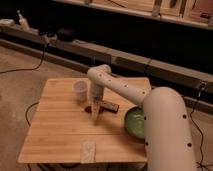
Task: Place the pepper on the white sponge
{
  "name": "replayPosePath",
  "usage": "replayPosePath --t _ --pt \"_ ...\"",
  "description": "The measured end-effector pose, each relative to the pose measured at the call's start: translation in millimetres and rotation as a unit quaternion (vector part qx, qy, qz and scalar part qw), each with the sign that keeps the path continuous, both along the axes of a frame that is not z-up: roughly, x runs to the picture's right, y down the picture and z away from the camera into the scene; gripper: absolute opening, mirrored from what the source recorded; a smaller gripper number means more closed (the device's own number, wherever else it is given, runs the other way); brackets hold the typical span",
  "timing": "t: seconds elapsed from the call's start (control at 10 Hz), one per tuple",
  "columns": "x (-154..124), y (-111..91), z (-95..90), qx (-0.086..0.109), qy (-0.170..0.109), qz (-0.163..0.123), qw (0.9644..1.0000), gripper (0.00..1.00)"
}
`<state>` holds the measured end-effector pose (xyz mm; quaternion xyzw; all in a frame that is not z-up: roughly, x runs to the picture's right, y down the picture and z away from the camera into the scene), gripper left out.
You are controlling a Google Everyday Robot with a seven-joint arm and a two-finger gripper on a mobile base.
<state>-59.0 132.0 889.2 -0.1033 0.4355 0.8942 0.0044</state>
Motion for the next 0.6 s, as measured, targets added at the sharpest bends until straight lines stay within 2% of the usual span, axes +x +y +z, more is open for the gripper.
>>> replayPosePath --t 0.1,0.2,0.6 --pt "1.0 2.5 2.0 -0.005 0.005 -0.003 1.0 0.8" --pt "3.8 4.2 5.4 -0.008 0.014 -0.007 0.9998 0.75" --pt "22.4 0.7 17.2 -0.014 0.05 -0.005 0.9987 0.38"
